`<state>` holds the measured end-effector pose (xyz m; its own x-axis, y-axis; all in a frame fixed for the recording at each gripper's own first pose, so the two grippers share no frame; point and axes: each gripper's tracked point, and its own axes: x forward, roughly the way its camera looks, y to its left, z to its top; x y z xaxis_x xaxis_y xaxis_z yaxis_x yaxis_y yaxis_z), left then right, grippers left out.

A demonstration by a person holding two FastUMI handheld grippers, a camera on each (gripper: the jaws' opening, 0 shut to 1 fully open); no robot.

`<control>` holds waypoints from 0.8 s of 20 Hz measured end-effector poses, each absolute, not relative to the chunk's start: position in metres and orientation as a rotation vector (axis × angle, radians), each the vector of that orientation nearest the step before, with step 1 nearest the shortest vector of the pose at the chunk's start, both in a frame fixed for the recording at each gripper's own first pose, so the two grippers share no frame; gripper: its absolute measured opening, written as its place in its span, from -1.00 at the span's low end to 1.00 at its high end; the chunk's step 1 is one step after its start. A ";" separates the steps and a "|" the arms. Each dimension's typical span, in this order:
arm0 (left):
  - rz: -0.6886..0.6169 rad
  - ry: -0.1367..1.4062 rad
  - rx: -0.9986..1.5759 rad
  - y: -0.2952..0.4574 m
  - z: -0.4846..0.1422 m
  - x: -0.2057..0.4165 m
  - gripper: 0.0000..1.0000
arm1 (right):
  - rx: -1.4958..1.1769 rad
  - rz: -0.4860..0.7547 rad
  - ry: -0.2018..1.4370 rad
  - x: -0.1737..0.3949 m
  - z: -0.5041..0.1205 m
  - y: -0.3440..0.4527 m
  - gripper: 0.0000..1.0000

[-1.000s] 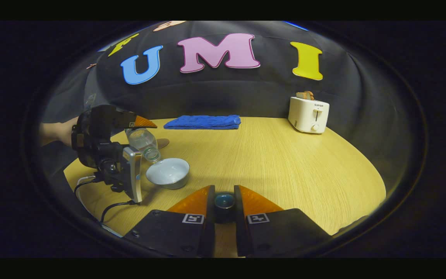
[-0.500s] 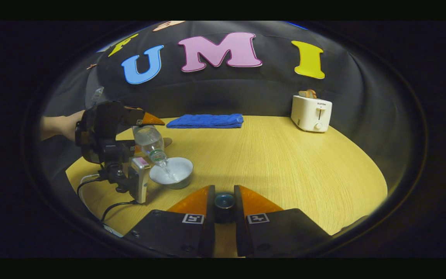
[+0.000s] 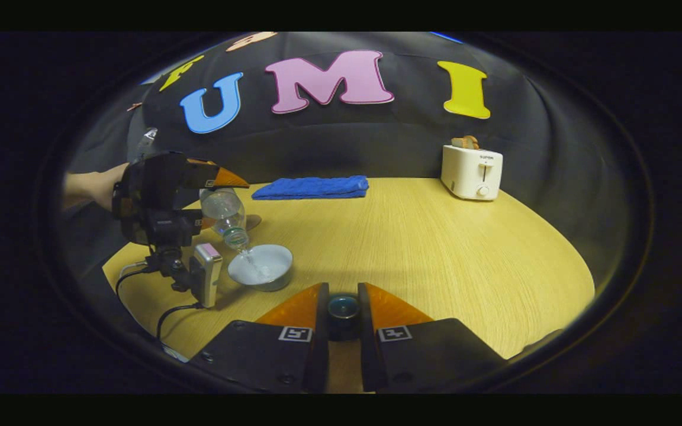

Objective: Open the teacup lid with one hand, grasp the water bottle and pour water into the teacup with the other hand; after pouring, place the water bottle on the coaster and then close the teacup lid.

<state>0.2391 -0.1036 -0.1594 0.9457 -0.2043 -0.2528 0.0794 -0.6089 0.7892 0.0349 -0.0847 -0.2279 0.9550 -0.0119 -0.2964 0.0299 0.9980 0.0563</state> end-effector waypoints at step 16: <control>-0.378 -0.229 2.392 -0.135 -0.126 0.230 0.51 | 0.110 -0.042 0.273 0.017 -0.220 -0.093 -0.60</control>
